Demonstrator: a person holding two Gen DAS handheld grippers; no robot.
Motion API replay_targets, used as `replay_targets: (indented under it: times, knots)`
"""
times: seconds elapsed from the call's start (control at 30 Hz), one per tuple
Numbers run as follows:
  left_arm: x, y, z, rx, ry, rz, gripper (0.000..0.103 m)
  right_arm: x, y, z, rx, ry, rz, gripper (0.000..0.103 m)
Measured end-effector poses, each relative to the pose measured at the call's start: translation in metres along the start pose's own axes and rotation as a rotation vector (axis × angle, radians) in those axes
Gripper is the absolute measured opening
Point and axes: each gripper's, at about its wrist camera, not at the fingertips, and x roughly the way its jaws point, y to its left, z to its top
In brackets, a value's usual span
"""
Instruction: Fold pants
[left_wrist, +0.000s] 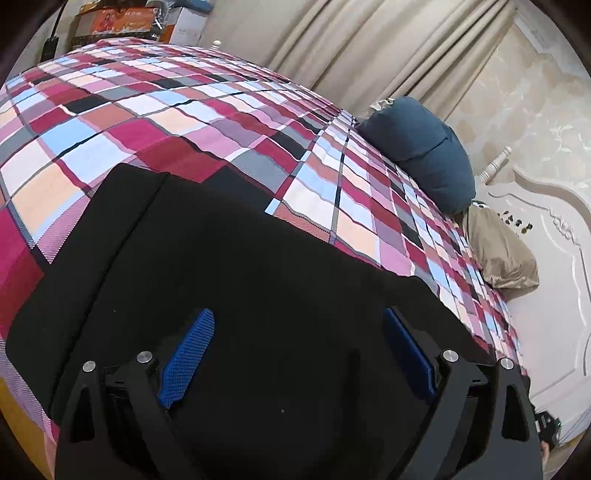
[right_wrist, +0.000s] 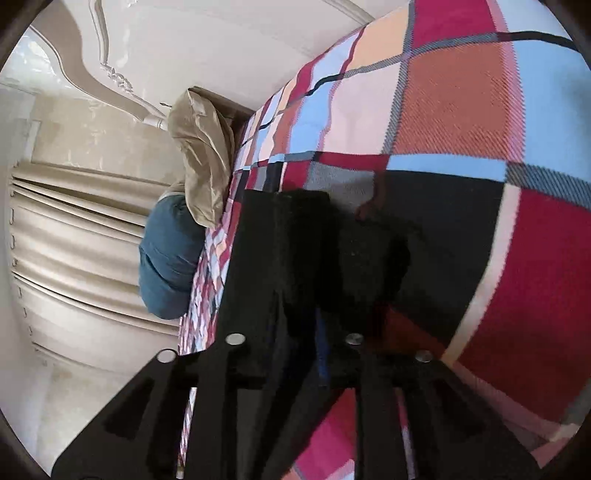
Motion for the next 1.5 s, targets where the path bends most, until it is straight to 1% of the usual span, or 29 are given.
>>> replay_targets:
  times: [0.03,0.07,0.1,0.13,0.27,0.33,0.4,0.47,0.53,0.6,0.67,0.7,0.77,0.87,0.93,1.03,1.1,1.13,1.17,1.23,1.27,1.3,1.4,1.43,1.47,1.5]
  knots:
    - [0.000,-0.001,0.000,0.005,0.000,0.004,0.091,0.002,0.003,0.000,-0.007,0.003,0.004,0.028]
    - [0.001,-0.001,0.000,0.009,0.000,0.008,0.091,0.004,0.006,0.002,-0.022,0.010,-0.010,0.022]
    - [0.001,-0.002,0.000,0.009,0.000,0.013,0.091,0.004,0.010,0.003,-0.042,0.012,-0.031,0.006]
    - [0.001,-0.002,0.000,0.007,0.001,0.013,0.091,0.002,0.016,0.003,-0.073,0.004,-0.053,0.006]
    - [-0.003,0.002,0.002,-0.033,0.011,-0.019,0.091,-0.023,0.022,-0.002,-0.113,-0.043,-0.050,0.006]
    - [-0.005,0.004,0.002,-0.052,0.017,-0.043,0.091,-0.032,0.012,-0.002,-0.089,-0.056,-0.054,0.006]
    - [-0.006,0.006,0.001,-0.061,0.022,-0.063,0.091,-0.029,-0.006,-0.001,-0.045,-0.044,-0.062,0.006]
    - [-0.006,0.006,0.001,-0.052,0.027,-0.069,0.091,-0.024,-0.021,-0.002,0.021,-0.030,-0.011,0.006]
    - [-0.007,0.004,0.000,-0.033,0.030,-0.062,0.091,-0.028,-0.018,-0.008,0.030,-0.034,0.017,0.015]
    - [-0.009,0.001,-0.001,-0.022,0.029,-0.057,0.091,-0.033,-0.011,-0.017,0.014,-0.037,0.034,0.043]
    - [-0.012,-0.001,-0.004,-0.011,0.030,-0.058,0.091,-0.035,-0.001,-0.031,-0.006,-0.014,0.043,0.052]
    - [-0.013,-0.002,-0.005,-0.006,0.031,-0.058,0.091,-0.034,0.003,-0.037,-0.014,0.003,0.042,0.056]
    - [-0.016,-0.003,-0.007,0.010,0.033,-0.062,0.091,-0.028,0.010,-0.056,-0.031,0.055,0.046,0.058]
    - [-0.019,-0.003,-0.010,0.044,0.037,-0.067,0.091,-0.016,0.020,-0.079,-0.091,0.114,0.022,0.058]
    - [-0.020,-0.001,-0.012,0.074,0.046,-0.075,0.091,-0.014,0.025,-0.083,-0.150,0.119,-0.009,0.058]
    - [-0.021,0.000,-0.013,0.124,0.073,-0.099,0.091,-0.021,0.027,-0.074,-0.157,0.150,-0.008,0.061]
    - [-0.022,0.000,-0.011,0.155,0.095,-0.111,0.091,-0.036,0.031,-0.059,-0.205,0.130,-0.033,0.065]
    - [-0.023,0.001,-0.010,0.158,0.100,-0.116,0.091,-0.044,0.035,-0.050,-0.231,0.109,-0.049,0.068]
    - [-0.024,0.001,-0.009,0.158,0.102,-0.121,0.091,-0.053,0.038,-0.037,-0.260,0.091,-0.063,0.074]
    - [-0.026,0.002,-0.005,0.158,0.097,-0.124,0.091,-0.063,0.044,-0.016,-0.306,0.091,-0.080,0.076]
    - [-0.027,0.002,-0.002,0.165,0.086,-0.116,0.091,-0.066,0.049,-0.002,-0.341,0.076,-0.103,0.076]
    - [-0.027,0.001,0.001,0.172,0.073,-0.109,0.091,-0.069,0.052,0.009,-0.369,0.072,-0.118,0.079]
    - [-0.023,0.001,0.007,0.201,0.054,-0.115,0.091,-0.064,0.059,0.043,-0.397,0.103,-0.126,0.080]
    - [-0.018,0.002,0.008,0.204,0.066,-0.114,0.091,-0.056,0.064,0.052,-0.409,0.135,-0.112,0.081]
    - [-0.007,0.006,0.007,0.195,0.107,-0.115,0.091,-0.047,0.065,0.062,-0.429,0.185,-0.093,0.081]
    - [-0.001,0.010,0.007,0.187,0.125,-0.108,0.091,-0.040,0.065,0.068,-0.442,0.197,-0.103,0.081]
